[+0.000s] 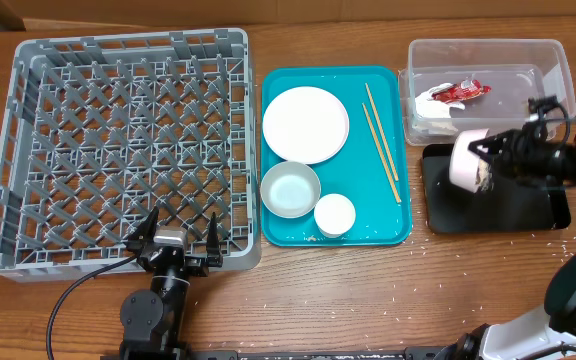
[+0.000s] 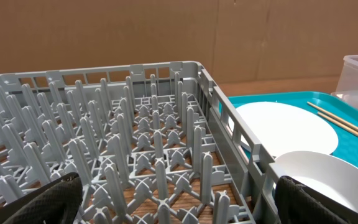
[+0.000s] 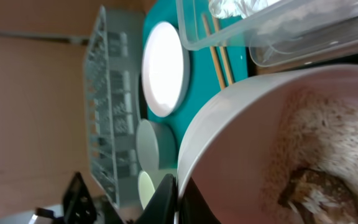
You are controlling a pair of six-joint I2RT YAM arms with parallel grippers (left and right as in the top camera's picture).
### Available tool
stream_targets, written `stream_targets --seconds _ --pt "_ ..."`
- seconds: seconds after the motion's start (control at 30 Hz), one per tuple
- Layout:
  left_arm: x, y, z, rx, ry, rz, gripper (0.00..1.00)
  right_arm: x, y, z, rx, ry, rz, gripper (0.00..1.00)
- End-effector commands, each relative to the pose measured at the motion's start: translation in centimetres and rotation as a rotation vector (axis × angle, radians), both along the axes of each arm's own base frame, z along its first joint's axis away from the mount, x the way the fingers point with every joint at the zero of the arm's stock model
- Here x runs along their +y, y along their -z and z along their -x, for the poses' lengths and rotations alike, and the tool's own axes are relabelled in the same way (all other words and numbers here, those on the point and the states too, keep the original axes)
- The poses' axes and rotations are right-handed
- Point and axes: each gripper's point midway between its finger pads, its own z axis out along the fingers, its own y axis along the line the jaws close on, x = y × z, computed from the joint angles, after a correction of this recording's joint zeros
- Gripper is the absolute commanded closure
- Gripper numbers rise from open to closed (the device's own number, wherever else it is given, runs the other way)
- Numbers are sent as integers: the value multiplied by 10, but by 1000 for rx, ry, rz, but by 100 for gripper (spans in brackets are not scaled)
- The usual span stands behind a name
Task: Sort waste into correct bins and load items into the dishwasher
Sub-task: 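Tip the pink bowl over the black tray to dump the rice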
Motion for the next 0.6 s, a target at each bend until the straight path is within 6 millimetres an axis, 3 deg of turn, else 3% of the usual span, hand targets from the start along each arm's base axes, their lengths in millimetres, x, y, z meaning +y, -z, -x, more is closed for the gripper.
stream_targets --seconds 0.0,0.17,0.4,0.57 --pt "2 2 0 1 -8 -19 0 4 -9 2 -87 25 -194 96" --pt "2 2 0 1 -8 -19 0 -5 -5 8 -123 82 -314 96" --pt "2 2 0 1 -8 -19 0 -26 -29 9 -151 168 -491 96" --pt "2 2 0 1 -8 -19 0 -35 -31 7 -7 228 -593 96"
